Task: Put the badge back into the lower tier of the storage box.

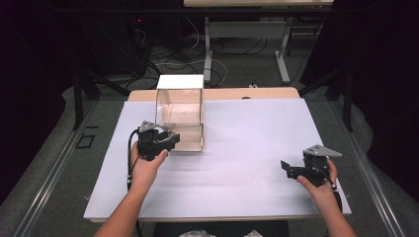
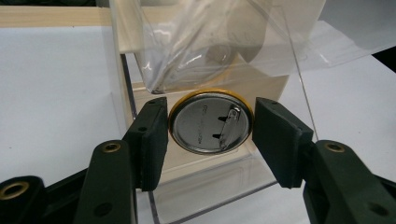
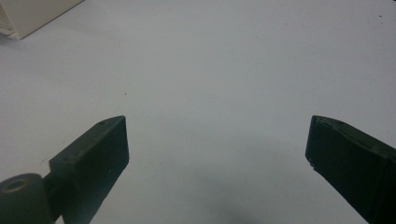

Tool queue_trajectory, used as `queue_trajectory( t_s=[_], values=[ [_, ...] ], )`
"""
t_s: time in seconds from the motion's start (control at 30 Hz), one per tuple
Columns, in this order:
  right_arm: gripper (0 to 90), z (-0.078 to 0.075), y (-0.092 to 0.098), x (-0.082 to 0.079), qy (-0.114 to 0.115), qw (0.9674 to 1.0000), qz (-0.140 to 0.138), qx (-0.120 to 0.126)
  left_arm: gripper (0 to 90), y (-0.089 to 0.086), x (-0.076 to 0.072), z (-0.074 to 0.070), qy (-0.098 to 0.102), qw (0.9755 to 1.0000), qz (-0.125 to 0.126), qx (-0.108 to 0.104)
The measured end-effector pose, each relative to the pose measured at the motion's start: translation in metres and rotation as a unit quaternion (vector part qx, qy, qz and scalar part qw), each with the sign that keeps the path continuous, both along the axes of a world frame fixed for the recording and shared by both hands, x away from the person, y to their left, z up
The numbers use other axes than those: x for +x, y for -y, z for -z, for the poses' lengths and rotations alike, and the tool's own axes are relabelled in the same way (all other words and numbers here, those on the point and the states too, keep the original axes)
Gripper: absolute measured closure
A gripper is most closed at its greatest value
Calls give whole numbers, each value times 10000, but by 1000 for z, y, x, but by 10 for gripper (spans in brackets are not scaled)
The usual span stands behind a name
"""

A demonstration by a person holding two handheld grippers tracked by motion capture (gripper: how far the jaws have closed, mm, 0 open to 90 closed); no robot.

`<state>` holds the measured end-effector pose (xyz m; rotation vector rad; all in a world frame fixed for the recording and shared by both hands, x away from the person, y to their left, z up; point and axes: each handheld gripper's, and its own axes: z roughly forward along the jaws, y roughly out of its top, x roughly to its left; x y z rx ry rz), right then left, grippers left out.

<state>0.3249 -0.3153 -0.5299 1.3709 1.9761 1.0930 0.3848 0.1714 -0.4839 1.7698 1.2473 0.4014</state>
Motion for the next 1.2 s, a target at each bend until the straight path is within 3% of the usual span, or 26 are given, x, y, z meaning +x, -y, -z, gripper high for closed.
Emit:
queue_trajectory(
  t_s=[0.67, 1.2],
  values=[
    [59, 0, 1, 0, 39, 10000, -18, -37, 464, 2, 1, 12, -30, 9998, -169, -130],
    [59, -1, 2, 0, 41, 10000, -10, -39, 448, 3, 0, 14, -28, 9998, -97, -184]
  ],
)
